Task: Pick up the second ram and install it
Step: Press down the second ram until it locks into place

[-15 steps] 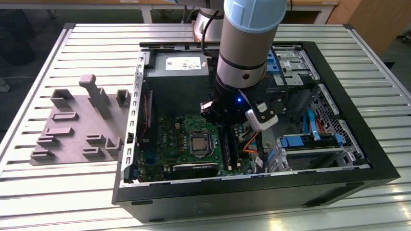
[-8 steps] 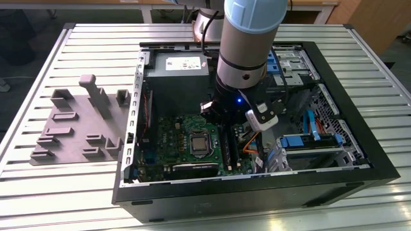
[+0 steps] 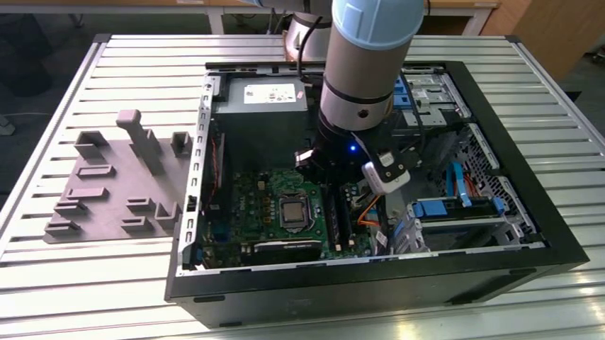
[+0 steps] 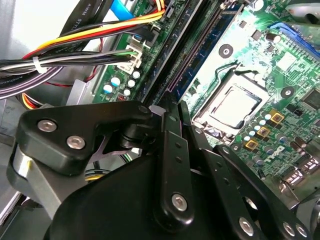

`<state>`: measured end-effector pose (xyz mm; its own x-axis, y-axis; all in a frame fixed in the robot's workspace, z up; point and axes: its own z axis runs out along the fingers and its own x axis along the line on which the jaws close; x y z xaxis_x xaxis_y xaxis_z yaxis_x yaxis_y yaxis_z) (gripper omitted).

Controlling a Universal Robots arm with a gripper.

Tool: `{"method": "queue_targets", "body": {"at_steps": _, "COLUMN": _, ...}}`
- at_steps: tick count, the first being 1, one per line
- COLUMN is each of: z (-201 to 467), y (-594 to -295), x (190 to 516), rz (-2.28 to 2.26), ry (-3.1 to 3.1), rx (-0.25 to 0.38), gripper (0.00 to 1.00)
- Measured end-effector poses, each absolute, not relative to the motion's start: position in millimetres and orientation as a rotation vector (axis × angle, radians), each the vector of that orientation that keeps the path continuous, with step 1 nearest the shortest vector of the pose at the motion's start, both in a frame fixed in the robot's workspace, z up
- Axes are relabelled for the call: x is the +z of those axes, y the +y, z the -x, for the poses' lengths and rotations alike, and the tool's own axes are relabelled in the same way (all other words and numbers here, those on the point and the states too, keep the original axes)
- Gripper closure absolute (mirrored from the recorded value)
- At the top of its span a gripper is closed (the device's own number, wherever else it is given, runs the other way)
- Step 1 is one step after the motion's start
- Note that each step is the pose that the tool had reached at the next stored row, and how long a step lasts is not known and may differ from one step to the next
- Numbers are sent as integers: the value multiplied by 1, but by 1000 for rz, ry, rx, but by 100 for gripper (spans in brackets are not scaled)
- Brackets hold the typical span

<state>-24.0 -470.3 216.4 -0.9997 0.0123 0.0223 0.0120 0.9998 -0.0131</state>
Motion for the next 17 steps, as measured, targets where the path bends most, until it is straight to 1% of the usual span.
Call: {"method": "queue_targets", "body": {"at_steps": 17, "z": 19, "y": -470, "x": 217, "rz": 19, "ry": -3105, "rx": 20, "gripper": 86}}
